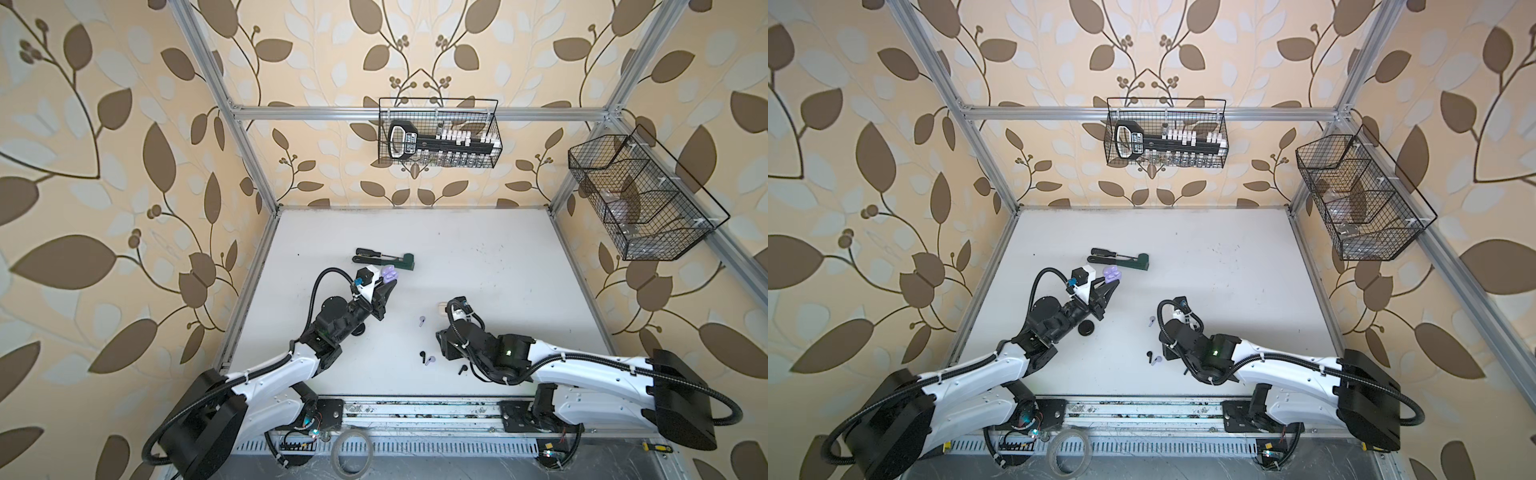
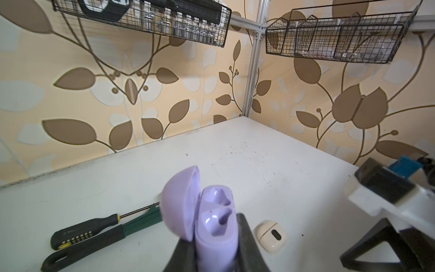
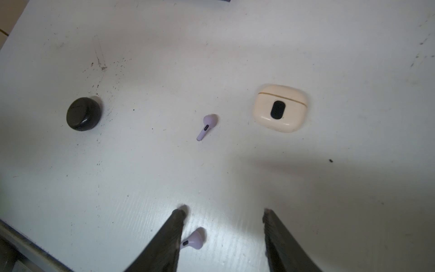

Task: Insert wireless bluetooth earbuds into charging case
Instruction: Pick up the wireless bluetooth earbud from the bottom-center of the table.

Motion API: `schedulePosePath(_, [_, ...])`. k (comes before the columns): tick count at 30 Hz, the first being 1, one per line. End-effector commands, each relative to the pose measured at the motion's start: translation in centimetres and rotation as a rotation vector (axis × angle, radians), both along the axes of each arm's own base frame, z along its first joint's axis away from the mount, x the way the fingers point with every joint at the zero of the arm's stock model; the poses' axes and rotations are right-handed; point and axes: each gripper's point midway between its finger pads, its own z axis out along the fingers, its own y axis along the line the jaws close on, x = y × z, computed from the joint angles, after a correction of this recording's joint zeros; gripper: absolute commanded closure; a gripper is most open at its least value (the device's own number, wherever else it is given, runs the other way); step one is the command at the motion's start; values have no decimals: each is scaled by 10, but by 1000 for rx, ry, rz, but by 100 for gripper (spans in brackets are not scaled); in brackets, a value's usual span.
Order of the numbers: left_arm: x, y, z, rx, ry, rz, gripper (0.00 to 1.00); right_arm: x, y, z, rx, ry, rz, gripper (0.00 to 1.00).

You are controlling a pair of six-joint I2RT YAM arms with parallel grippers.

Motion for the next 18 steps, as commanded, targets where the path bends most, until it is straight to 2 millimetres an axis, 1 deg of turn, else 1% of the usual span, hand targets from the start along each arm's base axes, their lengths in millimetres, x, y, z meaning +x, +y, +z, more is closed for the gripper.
schedulePosePath(1, [-1, 14, -17, 35, 78, 35, 100, -3, 15, -8, -23, 47, 14, 42])
schedulePosePath(4, [-4, 15, -16, 38, 83, 25, 100, -6, 29, -20, -72, 75, 34, 41])
schedulePosePath(7, [-7, 18, -15, 56, 84, 26, 100, -5, 33, -34, -132, 108, 27, 43])
schedulePosePath(13, [-10, 21, -15, 58, 74, 25, 100, -10, 28, -52, -200, 130, 9, 45])
schedulePosePath(18, [-9, 23, -14, 55, 68, 35, 100, -14, 24, -55, -221, 134, 2, 48])
